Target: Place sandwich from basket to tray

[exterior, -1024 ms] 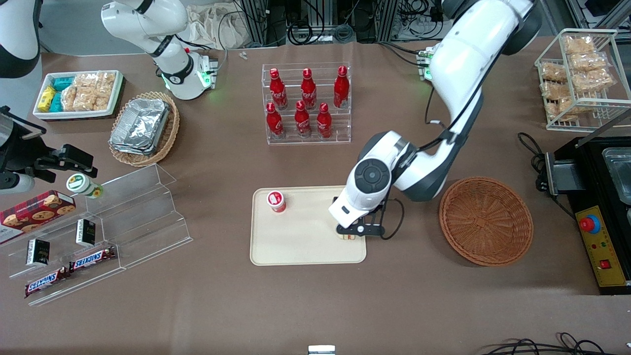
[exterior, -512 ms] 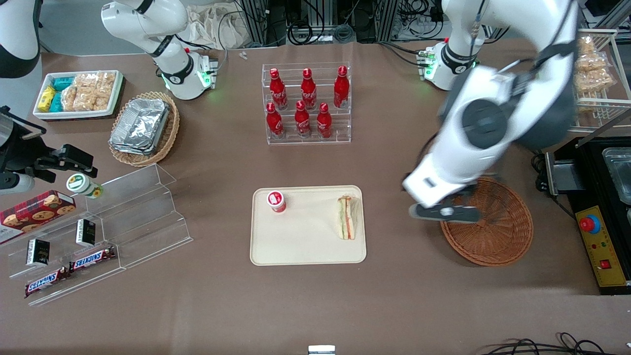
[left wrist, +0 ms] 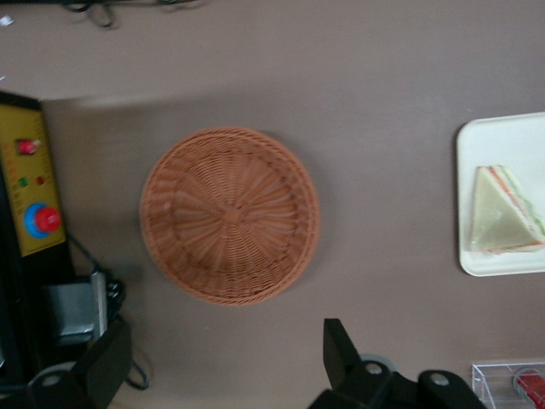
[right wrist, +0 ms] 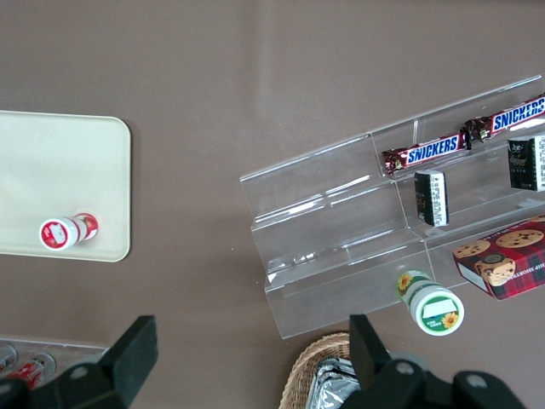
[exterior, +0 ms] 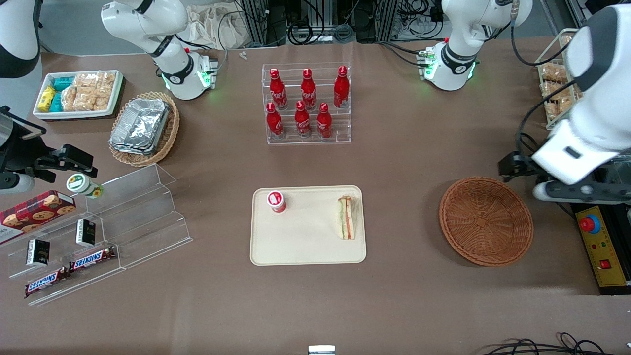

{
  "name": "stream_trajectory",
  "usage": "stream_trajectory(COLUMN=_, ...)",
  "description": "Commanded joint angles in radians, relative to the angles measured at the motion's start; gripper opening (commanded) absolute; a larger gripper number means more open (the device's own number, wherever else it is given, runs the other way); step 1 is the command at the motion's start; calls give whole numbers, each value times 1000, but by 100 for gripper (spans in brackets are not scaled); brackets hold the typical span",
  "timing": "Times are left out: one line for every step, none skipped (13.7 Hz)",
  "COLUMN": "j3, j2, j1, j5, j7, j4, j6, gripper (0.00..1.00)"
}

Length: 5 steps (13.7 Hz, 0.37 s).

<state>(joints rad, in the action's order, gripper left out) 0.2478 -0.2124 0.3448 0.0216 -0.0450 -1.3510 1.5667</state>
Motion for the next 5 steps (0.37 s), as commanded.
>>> stream_trajectory(j3=67, j2=21, j1=11, j5=-9, j7=20, j4=-22, j6=-19, gripper=99)
stream_trajectory(j3=67, j2=21, j1=11, j5=-5, j7=22, j4=-16, j6=-19, gripper=99)
stream_trajectory(j3=67, j2=21, j1=10, j5=-3, j7=36, j4=-14, j6=-19, gripper=99)
stream_trajectory(j3=68, j2=21, j1=10, j5=-6, j7=46, j4=-14, j6=-19, gripper=99)
stream_trajectory(j3=71, j2=21, j1=10, j5=-6, j7=48, j4=-14, j6=-22, gripper=99)
